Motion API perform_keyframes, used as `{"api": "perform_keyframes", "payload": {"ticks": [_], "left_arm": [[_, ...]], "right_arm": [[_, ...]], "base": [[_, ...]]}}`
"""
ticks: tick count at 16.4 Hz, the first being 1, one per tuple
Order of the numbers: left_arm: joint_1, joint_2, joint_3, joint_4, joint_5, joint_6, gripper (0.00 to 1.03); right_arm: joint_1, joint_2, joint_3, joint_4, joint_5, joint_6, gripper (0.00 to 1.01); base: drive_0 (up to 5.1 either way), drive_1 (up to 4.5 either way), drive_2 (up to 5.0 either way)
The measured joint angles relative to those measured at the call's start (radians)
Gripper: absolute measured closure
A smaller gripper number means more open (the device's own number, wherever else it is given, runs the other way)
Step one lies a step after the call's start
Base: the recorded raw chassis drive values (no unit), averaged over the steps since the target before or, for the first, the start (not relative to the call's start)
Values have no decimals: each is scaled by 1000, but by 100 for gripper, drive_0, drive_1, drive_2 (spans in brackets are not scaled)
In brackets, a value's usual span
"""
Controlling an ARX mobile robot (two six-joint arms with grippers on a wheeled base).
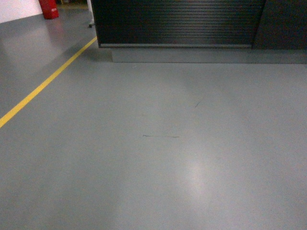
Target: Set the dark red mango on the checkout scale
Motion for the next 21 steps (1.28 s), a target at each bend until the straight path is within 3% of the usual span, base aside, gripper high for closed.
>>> {"api": "perform_keyframes", "payload": {"ticks": [3,21], "left_arm": [[0,0,0,0,0,0,5],[0,0,0,-2,0,0,5]], "right_arm": [[0,0,0,0,0,0,3],[0,0,0,-1,0,0,3]], "base": [[0,0,0],[0,412,-413]]}}
